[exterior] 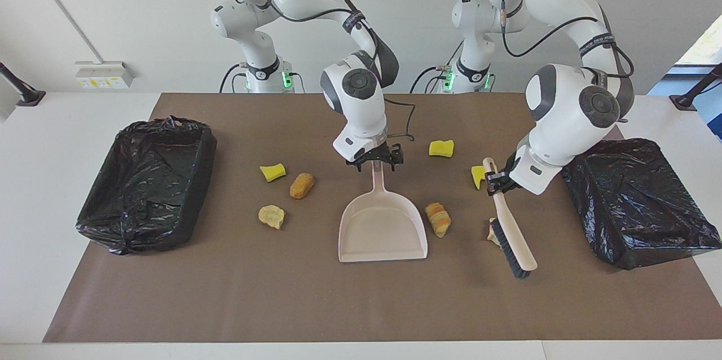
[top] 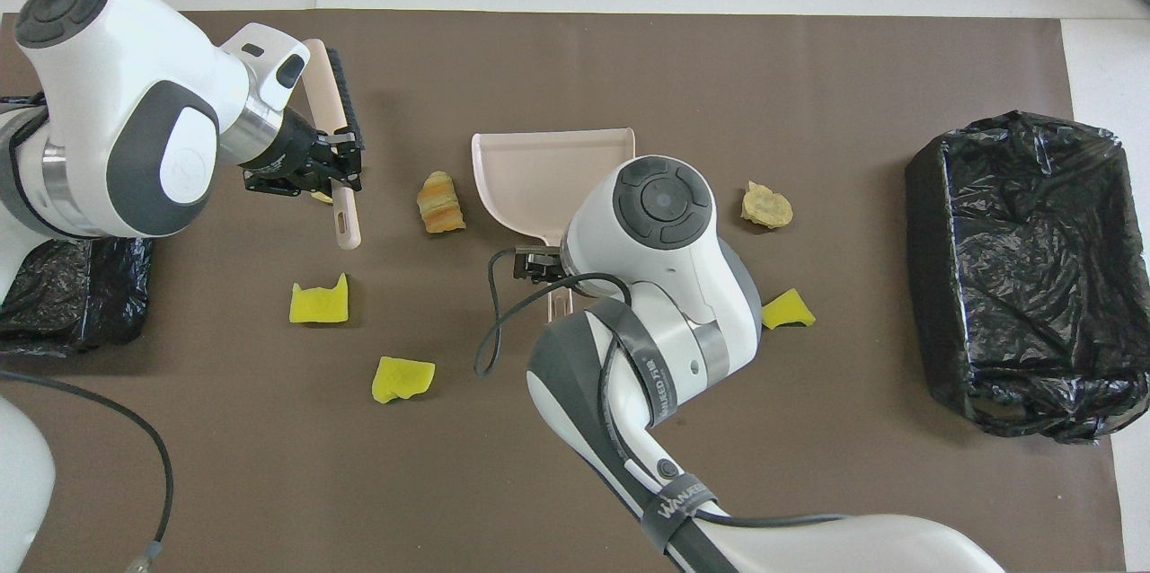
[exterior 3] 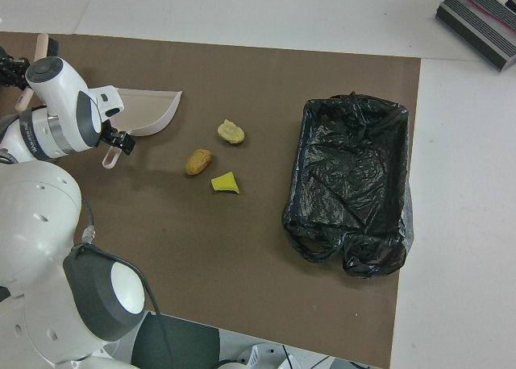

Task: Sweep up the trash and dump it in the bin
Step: 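Grasp the dustpan handle with the right gripper and drag it toward the scraps, then sweep the sponge pieces into the dustpan with the left gripper's brush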

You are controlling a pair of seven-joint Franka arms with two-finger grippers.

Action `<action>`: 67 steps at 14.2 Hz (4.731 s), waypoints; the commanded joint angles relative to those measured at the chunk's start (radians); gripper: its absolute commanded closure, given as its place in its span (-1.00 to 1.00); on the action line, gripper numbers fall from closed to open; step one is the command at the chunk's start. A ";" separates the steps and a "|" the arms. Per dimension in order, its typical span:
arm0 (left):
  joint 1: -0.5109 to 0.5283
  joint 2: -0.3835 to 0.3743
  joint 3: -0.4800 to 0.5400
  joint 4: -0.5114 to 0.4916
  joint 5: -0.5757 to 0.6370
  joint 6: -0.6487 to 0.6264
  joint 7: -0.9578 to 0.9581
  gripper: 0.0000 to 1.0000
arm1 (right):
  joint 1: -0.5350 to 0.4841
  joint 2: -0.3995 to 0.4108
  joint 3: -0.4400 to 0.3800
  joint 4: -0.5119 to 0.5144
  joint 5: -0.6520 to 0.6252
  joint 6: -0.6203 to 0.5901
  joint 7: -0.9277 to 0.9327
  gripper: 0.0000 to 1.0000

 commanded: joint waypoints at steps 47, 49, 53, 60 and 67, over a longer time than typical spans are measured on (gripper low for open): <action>-0.080 -0.647 -0.017 -0.992 0.033 0.102 -0.138 1.00 | -0.088 -0.305 -0.002 -0.364 -0.234 -0.115 -1.414 1.00; -0.155 -0.641 -0.017 -1.003 0.022 0.123 -0.271 1.00 | -0.088 -0.303 -0.002 -0.361 -0.234 -0.114 -1.412 1.00; -0.275 -0.612 -0.017 -1.007 -0.114 0.226 -0.450 1.00 | -0.092 -0.303 -0.004 -0.361 -0.234 -0.114 -1.412 1.00; -0.453 -0.376 -0.018 -0.773 -0.237 0.396 -0.548 1.00 | -0.095 -0.303 -0.004 -0.364 -0.234 -0.114 -1.412 1.00; -0.546 -0.360 -0.020 -0.641 -0.239 0.283 -0.519 1.00 | -0.095 -0.303 -0.002 -0.364 -0.234 -0.114 -1.415 1.00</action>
